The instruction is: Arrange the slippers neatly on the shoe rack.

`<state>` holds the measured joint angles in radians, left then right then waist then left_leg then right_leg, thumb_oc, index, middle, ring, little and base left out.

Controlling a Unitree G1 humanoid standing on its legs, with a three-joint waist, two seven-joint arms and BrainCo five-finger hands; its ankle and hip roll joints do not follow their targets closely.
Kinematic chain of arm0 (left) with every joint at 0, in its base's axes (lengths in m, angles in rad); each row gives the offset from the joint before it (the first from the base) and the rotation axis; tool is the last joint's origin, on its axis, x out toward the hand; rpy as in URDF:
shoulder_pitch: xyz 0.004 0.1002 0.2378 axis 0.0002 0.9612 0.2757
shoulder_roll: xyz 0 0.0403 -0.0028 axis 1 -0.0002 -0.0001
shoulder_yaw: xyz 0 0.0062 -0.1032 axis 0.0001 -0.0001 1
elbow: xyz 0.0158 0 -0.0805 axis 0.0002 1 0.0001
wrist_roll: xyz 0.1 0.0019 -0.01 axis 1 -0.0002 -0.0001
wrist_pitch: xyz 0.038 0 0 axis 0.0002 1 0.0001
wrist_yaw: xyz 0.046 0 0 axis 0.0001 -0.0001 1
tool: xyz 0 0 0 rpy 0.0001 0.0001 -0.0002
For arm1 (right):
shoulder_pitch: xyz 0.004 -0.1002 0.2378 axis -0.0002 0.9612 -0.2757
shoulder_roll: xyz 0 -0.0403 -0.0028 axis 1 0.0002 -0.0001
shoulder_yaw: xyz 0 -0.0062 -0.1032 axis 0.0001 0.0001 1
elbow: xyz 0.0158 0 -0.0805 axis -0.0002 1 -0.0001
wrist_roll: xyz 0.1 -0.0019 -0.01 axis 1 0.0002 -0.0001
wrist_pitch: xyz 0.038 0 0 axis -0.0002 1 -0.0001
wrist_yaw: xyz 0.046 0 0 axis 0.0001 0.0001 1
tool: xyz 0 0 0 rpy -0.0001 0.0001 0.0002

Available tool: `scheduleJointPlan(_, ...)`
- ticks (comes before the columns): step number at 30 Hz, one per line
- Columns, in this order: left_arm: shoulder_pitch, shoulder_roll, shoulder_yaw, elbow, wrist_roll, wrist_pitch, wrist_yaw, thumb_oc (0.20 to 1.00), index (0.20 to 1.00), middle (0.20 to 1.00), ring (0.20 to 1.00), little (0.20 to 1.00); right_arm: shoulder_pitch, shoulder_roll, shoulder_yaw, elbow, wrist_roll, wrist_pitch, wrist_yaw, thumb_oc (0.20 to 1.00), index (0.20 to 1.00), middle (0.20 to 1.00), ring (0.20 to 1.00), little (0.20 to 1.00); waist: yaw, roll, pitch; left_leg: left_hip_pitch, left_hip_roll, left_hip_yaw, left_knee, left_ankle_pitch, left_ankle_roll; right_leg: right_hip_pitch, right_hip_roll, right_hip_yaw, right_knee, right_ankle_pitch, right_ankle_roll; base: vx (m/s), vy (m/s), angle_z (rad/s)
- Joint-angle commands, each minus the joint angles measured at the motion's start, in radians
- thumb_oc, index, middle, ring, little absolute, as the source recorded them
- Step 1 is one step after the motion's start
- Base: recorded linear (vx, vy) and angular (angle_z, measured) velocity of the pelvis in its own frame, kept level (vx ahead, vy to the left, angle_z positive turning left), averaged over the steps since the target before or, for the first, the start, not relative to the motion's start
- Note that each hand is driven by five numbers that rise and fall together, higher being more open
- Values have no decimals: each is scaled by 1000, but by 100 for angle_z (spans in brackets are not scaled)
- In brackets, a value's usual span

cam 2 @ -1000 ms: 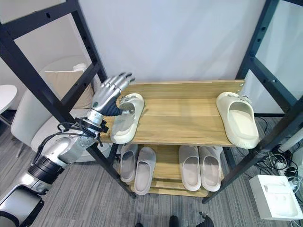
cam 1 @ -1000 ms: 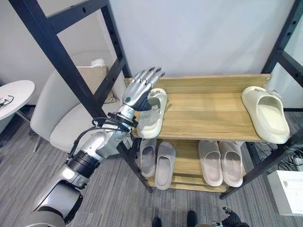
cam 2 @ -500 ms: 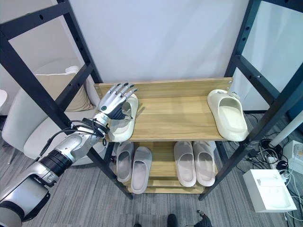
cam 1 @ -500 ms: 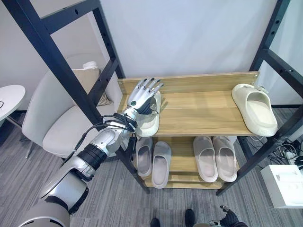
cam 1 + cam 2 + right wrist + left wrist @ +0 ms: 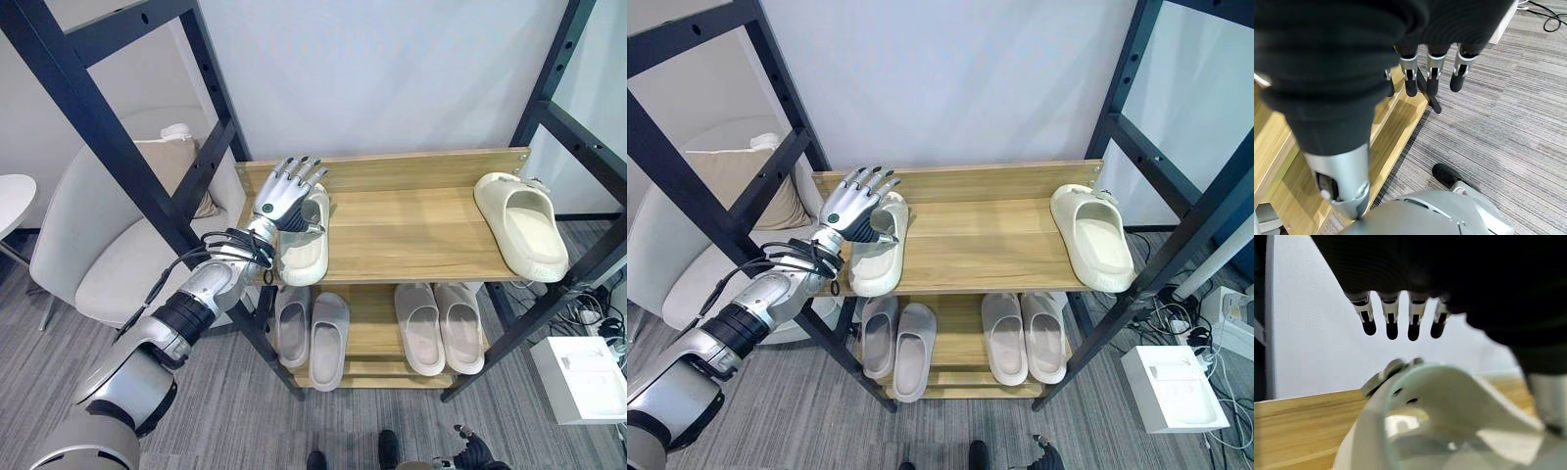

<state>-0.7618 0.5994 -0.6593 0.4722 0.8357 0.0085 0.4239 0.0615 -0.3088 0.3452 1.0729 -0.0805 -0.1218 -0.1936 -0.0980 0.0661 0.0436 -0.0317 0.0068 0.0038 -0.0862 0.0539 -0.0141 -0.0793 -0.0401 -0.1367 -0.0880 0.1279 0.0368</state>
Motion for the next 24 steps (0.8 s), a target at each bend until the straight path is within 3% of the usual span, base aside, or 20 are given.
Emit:
scheduleJointPlan(1, -165, 60, 18, 176, 15, 63, 3, 1000, 1000, 1000, 1000, 1000, -31, 7, 23, -23, -15, -8, -3, 1000, 1000, 1000, 1000, 1000, -26, -24, 47, 43, 3, -32, -1, -49, -34, 86, -51, 10, 1, -108, 102, 0, 0, 0)
scheduleJointPlan(12, -203, 100, 17, 292, -1, 109, 14, 1000, 1000, 1000, 1000, 1000, -10, -2, 18, -48, -6, -8, -1, 1000, 1000, 1000, 1000, 1000, -32, -24, 59, 29, 3, -35, -1, -46, -34, 72, -52, 8, 1, -107, 101, 0, 0, 0)
scheduleJointPlan(18, -223, 88, -1, 312, 24, 120, 19, 1000, 1000, 1000, 1000, 1000, -15, 4, 35, -55, -11, -9, -2, 1000, 1000, 1000, 1000, 1000, -35, -19, 63, 32, 3, -33, -1, -48, -33, 74, -53, 10, 1, -110, 101, 0, 0, 0)
scheduleJointPlan(24, -269, 132, -2, 298, 12, 125, 17, 1000, 1000, 1000, 1000, 1000, -9, -4, 30, -66, -7, -7, 4, 1000, 1000, 1000, 1000, 1000, -36, -17, 62, 34, 3, -30, -1, -51, -33, 74, -51, 12, 1, -111, 103, 0, 0, 0)
